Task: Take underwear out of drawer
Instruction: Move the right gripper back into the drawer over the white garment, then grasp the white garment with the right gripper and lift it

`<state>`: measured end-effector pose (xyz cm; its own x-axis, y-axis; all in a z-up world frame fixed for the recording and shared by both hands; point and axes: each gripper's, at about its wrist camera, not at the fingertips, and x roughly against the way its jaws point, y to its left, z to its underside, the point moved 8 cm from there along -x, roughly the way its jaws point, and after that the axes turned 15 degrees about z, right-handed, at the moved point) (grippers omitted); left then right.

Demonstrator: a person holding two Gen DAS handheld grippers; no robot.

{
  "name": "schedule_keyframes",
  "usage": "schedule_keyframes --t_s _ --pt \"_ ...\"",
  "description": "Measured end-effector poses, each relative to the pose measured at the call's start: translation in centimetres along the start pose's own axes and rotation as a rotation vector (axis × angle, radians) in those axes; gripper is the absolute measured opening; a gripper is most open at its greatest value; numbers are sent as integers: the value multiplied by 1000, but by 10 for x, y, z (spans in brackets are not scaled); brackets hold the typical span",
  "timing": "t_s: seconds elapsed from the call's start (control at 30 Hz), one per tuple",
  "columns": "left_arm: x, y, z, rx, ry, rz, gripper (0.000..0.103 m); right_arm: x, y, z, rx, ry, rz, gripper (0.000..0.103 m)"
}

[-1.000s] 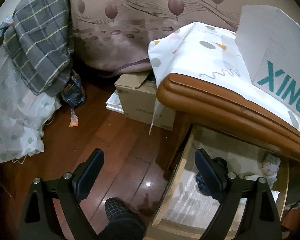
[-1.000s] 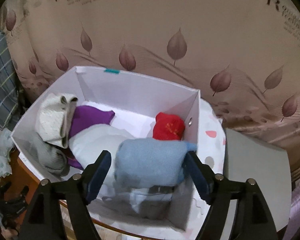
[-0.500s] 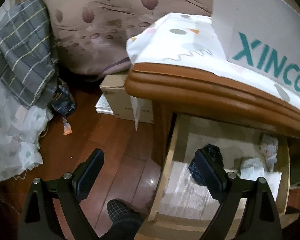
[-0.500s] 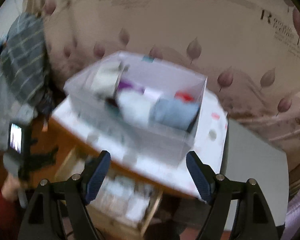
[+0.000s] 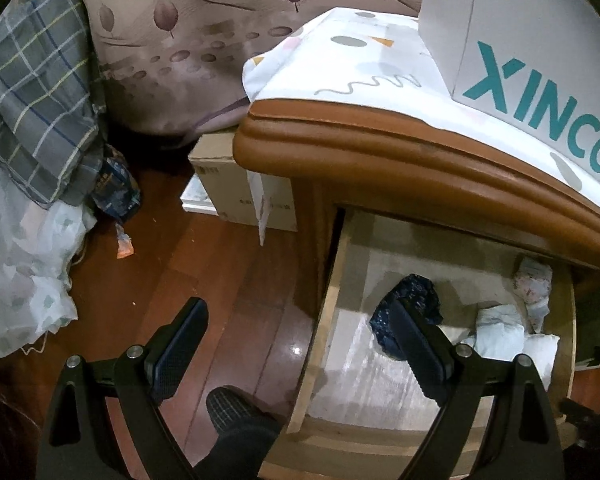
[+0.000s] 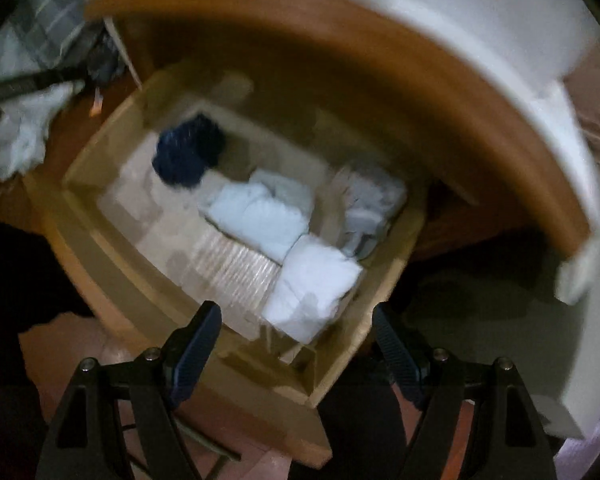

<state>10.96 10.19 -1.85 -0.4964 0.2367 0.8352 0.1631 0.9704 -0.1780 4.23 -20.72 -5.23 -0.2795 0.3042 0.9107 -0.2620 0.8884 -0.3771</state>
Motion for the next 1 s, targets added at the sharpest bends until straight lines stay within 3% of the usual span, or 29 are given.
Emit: schedule_keyframes --t_s 0.37,0.63,0.83,0.9,0.93,1.0 --pt "-6 -9 1 -47 24 -7 91 -76 20 -6 88 169 34 80" --pt "-16 -25 8 -105 60 2 91 -103 19 -12 141 222 61 80" --pt "-31 -58 28 -200 138 71 91 -108 21 -16 255 170 169 80" --pt "-38 -76 38 -247 180 113 91 -105 21 -14 283 137 199 72" --pt "-41 -83 42 -260 198 132 91 -104 22 -13 281 130 179 61" --pt "-49 -99 49 -279 238 170 91 -103 19 -11 268 111 173 61"
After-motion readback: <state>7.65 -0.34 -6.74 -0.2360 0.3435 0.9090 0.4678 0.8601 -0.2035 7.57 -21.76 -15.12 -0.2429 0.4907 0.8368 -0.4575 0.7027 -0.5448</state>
